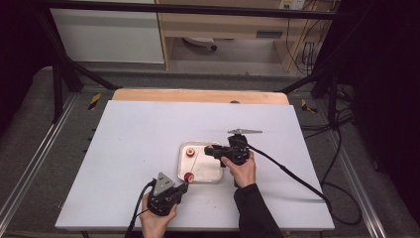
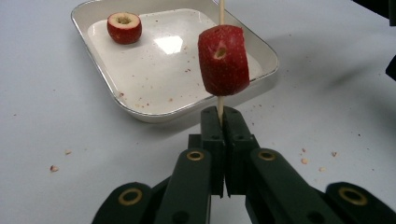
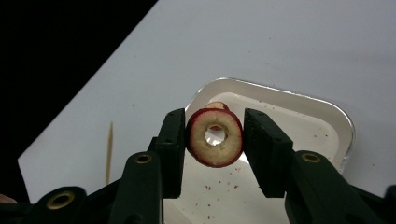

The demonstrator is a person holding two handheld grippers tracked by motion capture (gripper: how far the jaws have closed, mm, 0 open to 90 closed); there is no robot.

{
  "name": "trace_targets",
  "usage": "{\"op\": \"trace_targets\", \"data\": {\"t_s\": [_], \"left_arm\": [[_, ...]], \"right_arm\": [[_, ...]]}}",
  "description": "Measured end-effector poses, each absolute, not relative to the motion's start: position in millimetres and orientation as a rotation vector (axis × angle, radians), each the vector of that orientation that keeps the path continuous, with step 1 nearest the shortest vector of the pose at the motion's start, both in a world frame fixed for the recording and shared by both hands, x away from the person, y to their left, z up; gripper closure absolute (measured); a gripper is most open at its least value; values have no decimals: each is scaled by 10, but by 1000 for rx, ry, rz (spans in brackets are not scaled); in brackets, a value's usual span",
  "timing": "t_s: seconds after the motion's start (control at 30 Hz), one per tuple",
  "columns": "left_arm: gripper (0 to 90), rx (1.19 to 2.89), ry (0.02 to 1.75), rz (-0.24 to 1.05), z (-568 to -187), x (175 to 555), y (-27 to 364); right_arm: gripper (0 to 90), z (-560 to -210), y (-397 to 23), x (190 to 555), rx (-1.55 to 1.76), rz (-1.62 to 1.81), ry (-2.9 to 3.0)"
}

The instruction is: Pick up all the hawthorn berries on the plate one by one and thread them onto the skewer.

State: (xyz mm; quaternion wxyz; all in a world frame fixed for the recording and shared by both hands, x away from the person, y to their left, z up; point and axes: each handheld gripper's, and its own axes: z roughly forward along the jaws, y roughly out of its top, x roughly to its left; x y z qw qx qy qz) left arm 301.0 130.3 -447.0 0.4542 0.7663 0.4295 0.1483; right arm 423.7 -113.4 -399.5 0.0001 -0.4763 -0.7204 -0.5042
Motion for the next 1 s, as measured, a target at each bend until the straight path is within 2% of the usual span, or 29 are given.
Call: {"op": "trace_targets", "data": {"t_s": [1.0], "left_arm": [[884,1795,1121,276,-4460,3017,1079]], "right_arm": [[608,-3924,-1078,4048,-1476,-2017,-1988]]}}
